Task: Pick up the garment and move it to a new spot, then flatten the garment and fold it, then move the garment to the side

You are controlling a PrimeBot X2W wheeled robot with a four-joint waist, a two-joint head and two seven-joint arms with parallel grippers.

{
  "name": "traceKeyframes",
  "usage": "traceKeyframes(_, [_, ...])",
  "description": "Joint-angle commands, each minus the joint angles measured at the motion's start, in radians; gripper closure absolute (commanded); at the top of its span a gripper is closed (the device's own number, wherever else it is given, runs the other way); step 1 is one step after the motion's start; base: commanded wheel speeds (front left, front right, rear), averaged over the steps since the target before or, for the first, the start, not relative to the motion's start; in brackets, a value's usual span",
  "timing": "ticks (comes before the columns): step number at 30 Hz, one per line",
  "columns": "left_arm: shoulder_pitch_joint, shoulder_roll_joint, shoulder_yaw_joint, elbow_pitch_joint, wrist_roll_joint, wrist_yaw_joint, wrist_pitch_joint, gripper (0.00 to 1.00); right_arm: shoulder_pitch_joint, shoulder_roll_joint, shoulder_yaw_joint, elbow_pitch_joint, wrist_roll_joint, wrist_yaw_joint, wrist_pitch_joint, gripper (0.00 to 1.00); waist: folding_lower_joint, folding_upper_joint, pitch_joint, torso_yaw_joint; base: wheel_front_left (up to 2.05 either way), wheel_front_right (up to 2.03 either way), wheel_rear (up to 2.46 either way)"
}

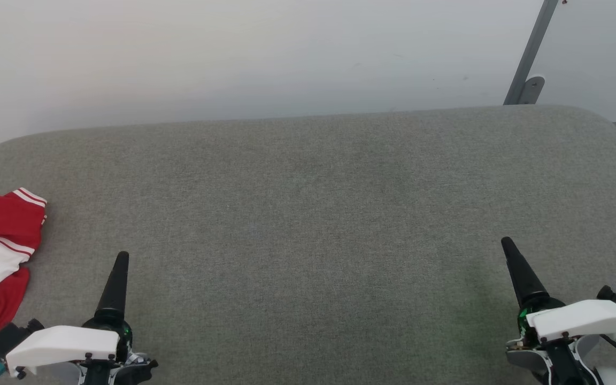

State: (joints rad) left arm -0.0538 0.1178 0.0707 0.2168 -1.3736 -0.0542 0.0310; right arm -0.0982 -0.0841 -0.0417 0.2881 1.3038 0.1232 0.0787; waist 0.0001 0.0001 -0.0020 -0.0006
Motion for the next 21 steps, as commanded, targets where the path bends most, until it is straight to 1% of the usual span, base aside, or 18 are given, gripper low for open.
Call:
traceKeyframes(1, [-0.005,0.016,-0.005,-0.022,0.029,0.004,-0.01,0.0,-0.034,-0.009,0.005,-0.018,-0.029,0.004,-0.004,0.0,0.0,-0.0001,0.0,0.0,0.0,0.0,0.0])
traceKeyframes(6, [0.0,0.043,-0.026,-0.032,0.123,0.015,-0.032,0.0,-0.04,-0.017,0.021,-0.022,-0.11,0.004,-0.009,0.0,0.0,-0.0001,-0.003,0.0,0.0,0.0,0.0])
traceKeyframes(21, [0.023,0.075,-0.036,-0.057,0.298,-0.001,-0.09,0.0,-0.055,-0.042,0.047,-0.042,-0.29,0.005,-0.03,0.0,0.0,-0.0001,-0.009,-0.002,0.0,0.0,0.0])
